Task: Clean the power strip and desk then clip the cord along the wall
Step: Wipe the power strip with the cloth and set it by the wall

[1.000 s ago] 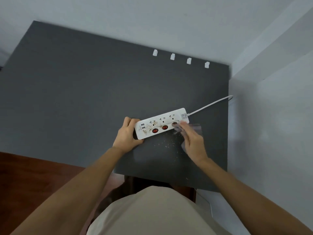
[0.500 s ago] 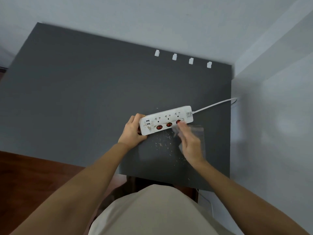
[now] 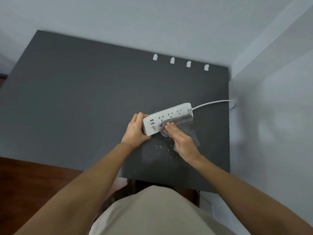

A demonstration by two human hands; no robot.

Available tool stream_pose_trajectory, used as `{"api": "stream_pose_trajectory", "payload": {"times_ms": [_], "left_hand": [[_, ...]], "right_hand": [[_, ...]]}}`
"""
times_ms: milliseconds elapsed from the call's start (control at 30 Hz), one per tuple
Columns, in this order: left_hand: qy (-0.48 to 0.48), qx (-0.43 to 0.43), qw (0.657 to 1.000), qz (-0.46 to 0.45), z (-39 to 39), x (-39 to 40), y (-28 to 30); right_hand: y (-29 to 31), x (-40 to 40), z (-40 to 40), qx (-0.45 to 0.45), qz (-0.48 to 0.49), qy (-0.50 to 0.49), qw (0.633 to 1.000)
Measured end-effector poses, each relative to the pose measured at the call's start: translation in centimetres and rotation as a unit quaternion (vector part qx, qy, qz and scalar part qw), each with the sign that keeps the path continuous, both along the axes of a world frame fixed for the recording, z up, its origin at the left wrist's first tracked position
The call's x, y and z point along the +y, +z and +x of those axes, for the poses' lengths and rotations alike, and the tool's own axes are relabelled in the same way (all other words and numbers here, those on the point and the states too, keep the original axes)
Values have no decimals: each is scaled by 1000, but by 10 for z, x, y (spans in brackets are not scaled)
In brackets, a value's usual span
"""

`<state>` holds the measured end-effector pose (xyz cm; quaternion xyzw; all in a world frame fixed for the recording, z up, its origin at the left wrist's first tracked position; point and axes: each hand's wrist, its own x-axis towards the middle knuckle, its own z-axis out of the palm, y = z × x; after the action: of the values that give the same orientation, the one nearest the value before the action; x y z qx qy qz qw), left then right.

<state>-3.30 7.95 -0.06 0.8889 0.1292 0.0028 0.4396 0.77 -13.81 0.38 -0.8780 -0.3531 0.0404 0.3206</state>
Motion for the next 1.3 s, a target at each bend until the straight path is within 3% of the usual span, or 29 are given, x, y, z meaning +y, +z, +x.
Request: {"api": "stream_pose_trajectory", "payload": {"times_ms": [67,133,233,300,433,467,567,600,633,767,900,967,1033,1200,1267,1300], "left_hand": [[-7,9,1000,-2,3,1,1],[-7,14,1000,-11,5,0,3],[-8,11,1000,-22,7,1,4],[-10,4,1000,-12,6,6,5],[-7,6,1000,-11,6,6,6],[-9,6,1000,-18,7,4,7],[-13,6,999,-39,12,7,9],[-17,7,999,-43,13,8,9],[-22,6,999,-46,14,9,9],[-29,-9,998,-52,23,3,14],[-37,2,998,-44,24,6,12],[-44,15,998,-40,20,10,10],[-45,26,996,-76,16,6,10],[-13,47,973,-224,18,-3,14],[15,38,976,-216,20,-2,14],[21,40,979,-197,21,-1,14]], "right_hand": [[5,11,6,23,76,-139,987],[10,38,8,32,126,-173,976],[3,52,-8,12,37,6,999],[-2,32,-5,-7,-2,45,999],[-3,12,19,79,-6,-174,982],[0,19,17,79,-3,-161,984],[1,27,-2,13,-29,83,996],[2,22,-2,-6,-36,120,992],[1,17,1,-12,-40,109,993],[5,31,-3,60,7,-91,994],[5,30,-1,51,11,-52,997],[11,17,18,101,52,-197,974],[17,14,27,90,95,-314,940],[19,37,11,83,47,-57,994],[14,30,18,83,34,-85,992],[17,29,23,108,47,-159,980]]}}
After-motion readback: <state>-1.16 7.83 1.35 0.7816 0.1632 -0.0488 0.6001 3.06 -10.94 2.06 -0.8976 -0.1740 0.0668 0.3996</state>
